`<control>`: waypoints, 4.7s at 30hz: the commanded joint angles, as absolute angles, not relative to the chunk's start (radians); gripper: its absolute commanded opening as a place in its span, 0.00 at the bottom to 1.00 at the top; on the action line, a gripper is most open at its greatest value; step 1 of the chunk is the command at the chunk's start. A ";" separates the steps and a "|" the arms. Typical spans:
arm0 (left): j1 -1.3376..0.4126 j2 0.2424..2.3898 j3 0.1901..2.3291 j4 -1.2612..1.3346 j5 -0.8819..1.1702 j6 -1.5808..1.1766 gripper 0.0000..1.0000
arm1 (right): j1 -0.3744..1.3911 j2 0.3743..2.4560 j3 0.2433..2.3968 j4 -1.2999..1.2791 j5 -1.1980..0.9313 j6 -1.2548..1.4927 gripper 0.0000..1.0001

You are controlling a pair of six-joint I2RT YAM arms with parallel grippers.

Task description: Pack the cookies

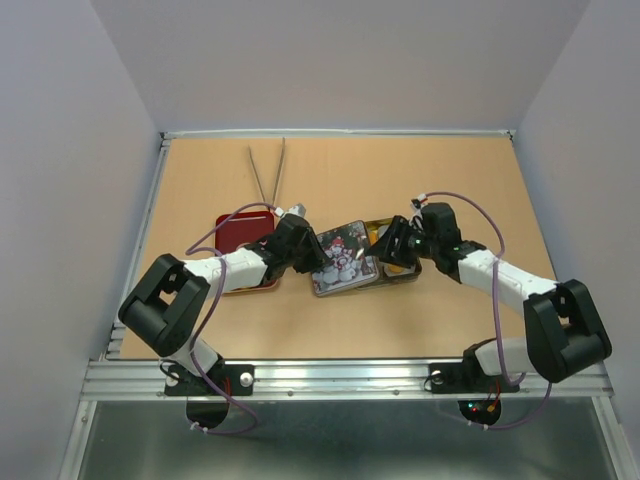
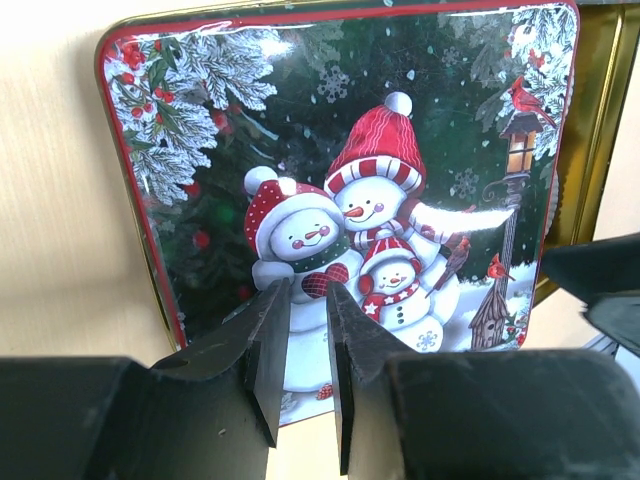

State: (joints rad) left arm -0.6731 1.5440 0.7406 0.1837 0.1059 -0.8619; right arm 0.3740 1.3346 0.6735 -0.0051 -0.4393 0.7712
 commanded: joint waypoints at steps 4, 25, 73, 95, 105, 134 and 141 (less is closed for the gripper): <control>-0.680 1.557 0.726 0.215 0.120 -0.850 0.32 | 0.371 1.371 0.716 0.055 -0.453 0.764 0.58; -0.680 1.545 0.707 0.253 0.144 -0.851 0.32 | 0.371 1.476 0.726 0.135 -0.525 0.799 0.20; -0.770 1.658 1.080 0.057 0.089 -0.712 0.50 | -0.103 1.243 0.864 -0.060 -0.723 0.762 0.00; -0.782 1.835 1.315 -0.244 -0.112 -0.555 0.13 | -0.107 1.269 0.848 -0.058 -0.756 0.762 0.00; -0.755 1.781 1.261 -0.290 -0.181 -0.563 0.13 | -0.106 1.239 0.574 0.317 -0.922 1.024 0.00; -0.663 1.534 1.249 -0.451 -0.262 -0.635 0.58 | 0.037 1.359 0.373 0.756 -0.917 1.239 0.00; -0.592 1.447 1.109 -0.379 -0.213 -0.637 0.57 | 0.043 1.407 0.361 0.775 -0.916 1.203 0.00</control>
State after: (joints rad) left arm -0.6140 1.4807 1.1687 -0.3946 -0.2184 -0.6319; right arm 0.0399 1.3968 0.3710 0.6788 -0.9123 1.2335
